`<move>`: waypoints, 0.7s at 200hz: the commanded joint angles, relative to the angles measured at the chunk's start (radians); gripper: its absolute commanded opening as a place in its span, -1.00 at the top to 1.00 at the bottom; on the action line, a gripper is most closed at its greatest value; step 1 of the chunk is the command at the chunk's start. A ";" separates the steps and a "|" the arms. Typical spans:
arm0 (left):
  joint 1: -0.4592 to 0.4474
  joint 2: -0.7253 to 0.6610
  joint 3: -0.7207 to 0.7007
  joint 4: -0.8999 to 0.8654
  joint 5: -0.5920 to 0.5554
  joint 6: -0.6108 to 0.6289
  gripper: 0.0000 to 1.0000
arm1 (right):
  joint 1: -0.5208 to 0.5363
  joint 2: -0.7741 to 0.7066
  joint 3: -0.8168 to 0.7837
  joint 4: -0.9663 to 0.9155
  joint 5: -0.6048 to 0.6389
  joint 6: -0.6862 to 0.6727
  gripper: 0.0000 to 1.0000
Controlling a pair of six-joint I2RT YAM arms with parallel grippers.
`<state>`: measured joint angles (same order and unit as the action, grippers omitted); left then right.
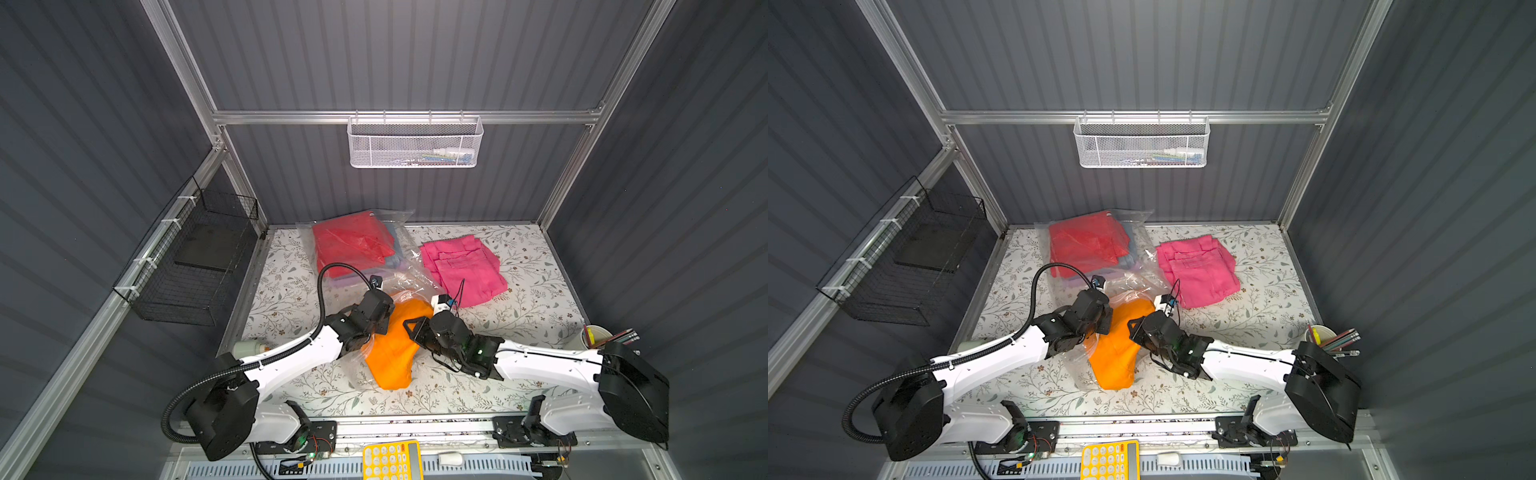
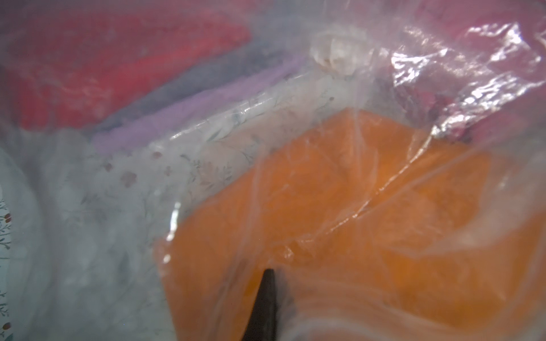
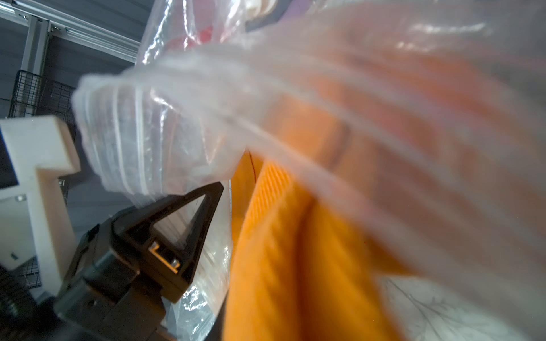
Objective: Take the trousers out of the vacuum bag
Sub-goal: Take out the trousers from the vacuum bag.
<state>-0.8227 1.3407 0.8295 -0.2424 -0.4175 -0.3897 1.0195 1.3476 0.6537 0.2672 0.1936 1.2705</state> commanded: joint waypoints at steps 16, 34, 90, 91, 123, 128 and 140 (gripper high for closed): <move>0.005 0.031 0.035 0.018 0.006 -0.012 1.00 | 0.019 -0.083 -0.007 0.014 0.040 -0.027 1.00; 0.006 0.046 0.042 0.020 0.000 -0.008 1.00 | 0.034 -0.141 0.014 -0.044 0.062 -0.049 1.00; 0.005 0.057 0.043 0.057 -0.010 0.010 1.00 | 0.070 -0.222 0.030 -0.142 0.113 -0.076 1.00; 0.005 0.058 0.042 0.057 -0.009 0.010 1.00 | 0.071 -0.222 0.030 -0.144 0.112 -0.075 1.00; 0.005 0.087 0.050 0.066 -0.001 0.007 1.00 | 0.077 -0.263 0.045 -0.157 0.121 -0.092 1.00; 0.005 0.090 0.051 0.068 -0.003 0.008 1.00 | 0.077 -0.274 0.053 -0.168 0.128 -0.100 1.00; 0.006 0.096 0.048 0.076 -0.006 0.009 1.00 | 0.076 -0.303 0.066 -0.193 0.142 -0.114 1.00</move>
<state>-0.8227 1.4181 0.8486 -0.1913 -0.4183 -0.3889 1.0916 1.1244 0.6434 0.0502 0.2707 1.2049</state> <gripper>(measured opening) 0.046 0.161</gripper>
